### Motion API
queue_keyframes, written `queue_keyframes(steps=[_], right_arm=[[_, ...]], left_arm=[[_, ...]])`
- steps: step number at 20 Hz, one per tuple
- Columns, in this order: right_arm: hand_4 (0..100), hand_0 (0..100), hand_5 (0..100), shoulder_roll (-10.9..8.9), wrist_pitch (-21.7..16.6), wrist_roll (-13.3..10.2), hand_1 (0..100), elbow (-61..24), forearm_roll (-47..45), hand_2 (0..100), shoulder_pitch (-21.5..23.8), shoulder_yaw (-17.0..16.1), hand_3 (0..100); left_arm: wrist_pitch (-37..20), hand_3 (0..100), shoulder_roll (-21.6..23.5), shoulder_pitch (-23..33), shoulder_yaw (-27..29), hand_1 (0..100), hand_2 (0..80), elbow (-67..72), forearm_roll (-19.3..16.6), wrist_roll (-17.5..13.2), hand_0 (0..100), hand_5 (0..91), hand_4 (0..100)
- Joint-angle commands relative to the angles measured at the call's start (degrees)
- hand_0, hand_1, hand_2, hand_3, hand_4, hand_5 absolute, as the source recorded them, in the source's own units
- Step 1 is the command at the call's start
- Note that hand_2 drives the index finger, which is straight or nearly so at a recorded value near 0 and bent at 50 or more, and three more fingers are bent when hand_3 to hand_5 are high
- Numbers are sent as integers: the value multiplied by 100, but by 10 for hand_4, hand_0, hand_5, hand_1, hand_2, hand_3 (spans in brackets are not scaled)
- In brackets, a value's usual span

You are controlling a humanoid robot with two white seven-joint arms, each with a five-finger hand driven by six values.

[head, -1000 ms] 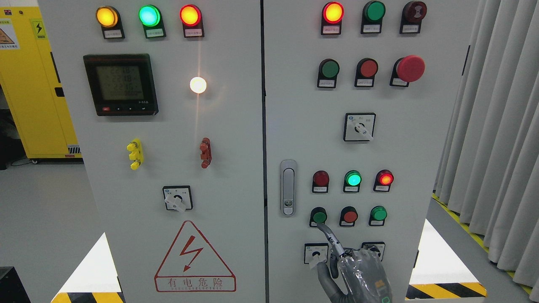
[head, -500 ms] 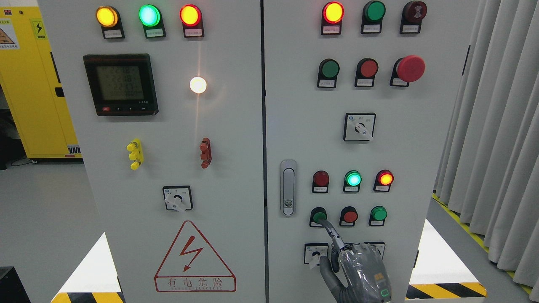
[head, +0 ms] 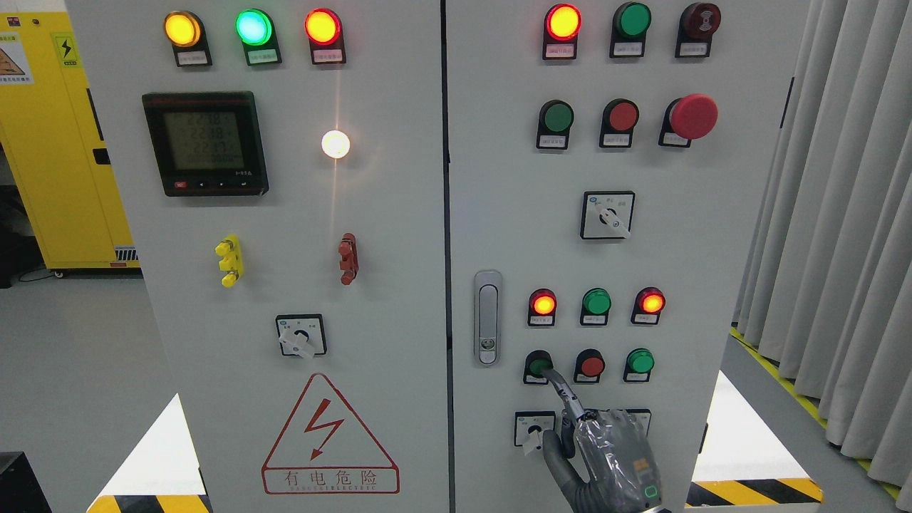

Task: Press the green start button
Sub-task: 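Press the green push button inward with the right hand's fingertip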

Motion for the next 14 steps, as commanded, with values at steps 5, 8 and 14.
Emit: queue_keyframes(steps=[5, 8, 14], right_arm=[[996, 796, 1000, -110, 23, 20, 921, 190, -17, 0, -62, -28, 926], [996, 794, 1000, -101, 14, 12, 921, 164, -17, 0, -53, -28, 926], [997, 802, 1000, -93, -30, -50, 921, -249, -26, 0, 113, 7, 927]], left_arm=[[2, 0, 0, -1, 0, 556, 0, 5, 0, 2, 120, 0, 0], [2, 0, 0, -1, 0, 556, 0, -4, 0, 2, 120, 0, 0], [2, 0, 0, -1, 0, 556, 0, -4, 0, 2, 120, 0, 0]])
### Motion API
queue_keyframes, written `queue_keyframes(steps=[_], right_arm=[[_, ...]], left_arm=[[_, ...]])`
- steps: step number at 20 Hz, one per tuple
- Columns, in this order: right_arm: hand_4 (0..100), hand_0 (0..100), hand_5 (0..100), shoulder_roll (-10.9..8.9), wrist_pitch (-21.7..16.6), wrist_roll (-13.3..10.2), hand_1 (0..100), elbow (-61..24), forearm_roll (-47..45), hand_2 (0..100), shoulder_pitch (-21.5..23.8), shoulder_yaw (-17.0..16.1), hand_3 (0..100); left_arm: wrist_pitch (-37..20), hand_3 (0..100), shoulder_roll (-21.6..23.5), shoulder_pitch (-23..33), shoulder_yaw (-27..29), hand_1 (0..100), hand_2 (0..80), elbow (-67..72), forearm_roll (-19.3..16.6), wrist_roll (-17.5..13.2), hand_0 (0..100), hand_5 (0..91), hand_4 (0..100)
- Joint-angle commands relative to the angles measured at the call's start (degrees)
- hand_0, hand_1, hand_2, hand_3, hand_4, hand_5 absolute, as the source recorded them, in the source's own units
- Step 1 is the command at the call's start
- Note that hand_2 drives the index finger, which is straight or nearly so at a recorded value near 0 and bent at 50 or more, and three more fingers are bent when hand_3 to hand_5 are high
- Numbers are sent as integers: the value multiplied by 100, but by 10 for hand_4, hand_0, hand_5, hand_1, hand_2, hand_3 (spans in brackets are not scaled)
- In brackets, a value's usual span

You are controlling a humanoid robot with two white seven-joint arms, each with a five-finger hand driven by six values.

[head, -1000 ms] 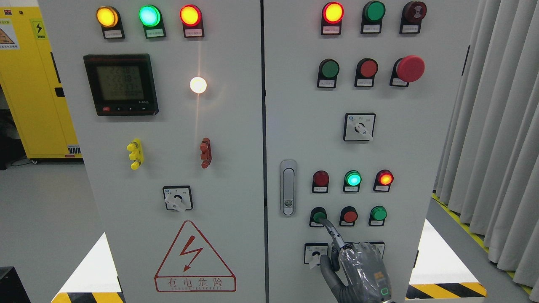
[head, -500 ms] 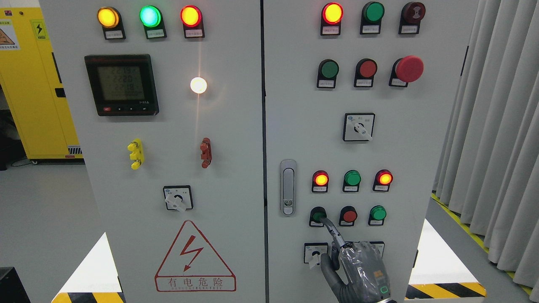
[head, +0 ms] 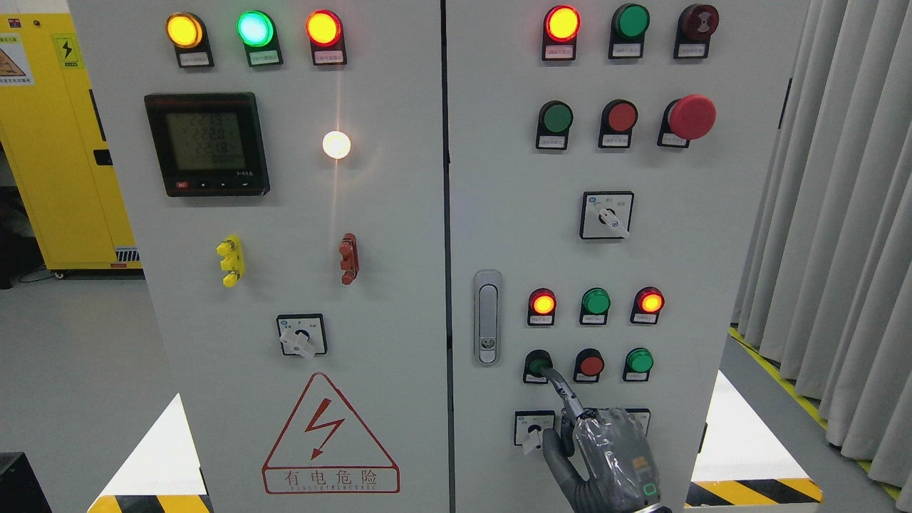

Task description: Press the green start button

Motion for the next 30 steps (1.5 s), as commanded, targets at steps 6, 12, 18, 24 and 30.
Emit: queue_keyframes(steps=[6, 12, 18, 24, 30], right_arm=[[996, 823, 1000, -96, -34, -96, 921, -730, -76, 0, 236, 72, 928], [996, 893, 1000, -105, -139, -149, 936, -967, -864, 0, 552, 246, 894], [687, 907, 683, -175, -131, 193, 880, -1353, -3334, 53, 1070, 941, 587], [390, 898, 341, -377, -104, 229, 785, -1618, -4268, 9, 1502, 1127, 282], [287, 829, 231, -377, -122, 220, 750, -1714, -4278, 0, 1581, 1100, 177]], left_arm=[[2, 0, 0, -2, 0, 556, 0, -5, 0, 2, 120, 0, 0], [2, 0, 0, -1, 0, 556, 0, 4, 0, 2, 120, 0, 0], [2, 0, 0, -2, 0, 556, 0, 4, 0, 2, 120, 0, 0], [2, 0, 0, -2, 0, 556, 0, -5, 0, 2, 120, 0, 0], [2, 0, 0, -2, 0, 556, 0, -5, 0, 2, 120, 0, 0]])
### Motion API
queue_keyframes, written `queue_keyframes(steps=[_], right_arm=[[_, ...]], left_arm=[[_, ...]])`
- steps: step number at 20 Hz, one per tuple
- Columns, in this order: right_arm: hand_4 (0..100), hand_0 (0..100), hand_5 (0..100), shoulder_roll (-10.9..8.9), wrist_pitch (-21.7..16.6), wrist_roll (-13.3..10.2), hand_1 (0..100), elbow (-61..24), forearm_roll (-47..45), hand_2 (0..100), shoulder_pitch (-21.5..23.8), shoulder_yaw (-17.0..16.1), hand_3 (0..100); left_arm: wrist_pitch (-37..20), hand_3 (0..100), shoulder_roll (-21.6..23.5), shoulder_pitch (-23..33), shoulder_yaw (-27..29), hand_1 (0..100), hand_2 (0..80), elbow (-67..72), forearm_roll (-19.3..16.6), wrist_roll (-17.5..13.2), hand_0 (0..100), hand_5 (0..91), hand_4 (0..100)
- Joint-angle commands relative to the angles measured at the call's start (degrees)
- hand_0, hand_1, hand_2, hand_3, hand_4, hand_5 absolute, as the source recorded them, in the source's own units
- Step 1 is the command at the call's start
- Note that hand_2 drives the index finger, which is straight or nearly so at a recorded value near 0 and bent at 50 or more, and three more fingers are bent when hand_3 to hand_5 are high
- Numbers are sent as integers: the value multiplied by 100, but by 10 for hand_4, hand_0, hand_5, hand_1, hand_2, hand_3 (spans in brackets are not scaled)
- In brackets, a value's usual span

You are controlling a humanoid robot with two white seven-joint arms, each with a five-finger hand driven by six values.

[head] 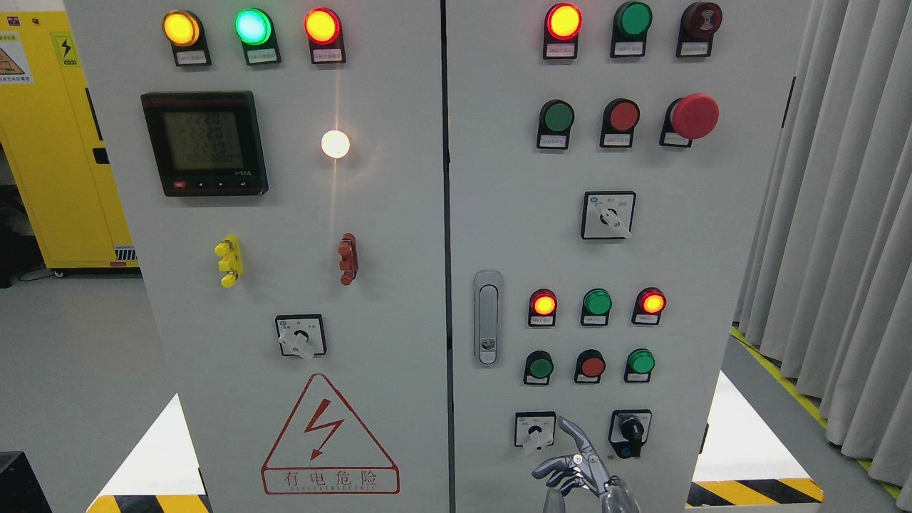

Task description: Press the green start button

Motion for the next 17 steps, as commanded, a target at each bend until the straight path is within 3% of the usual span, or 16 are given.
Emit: queue_keyframes(steps=[1, 7, 17], right_arm=[[284, 821, 227, -154, -22, 5, 749, -382, -339, 0, 64, 256, 174], [231, 761, 176, -154, -22, 23, 746, -417, -339, 0, 64, 256, 144], [223, 728, 166, -154, -22, 23, 743, -408, -339, 0, 64, 256, 136]], left_arm=[[2, 0, 0, 0, 0, 556, 0, 4, 0, 2, 120, 0, 0], [2, 0, 0, 0, 0, 556, 0, -5, 0, 2, 120, 0, 0], [2, 0, 0, 0, 0, 556, 0, -4, 0, 2, 120, 0, 0]])
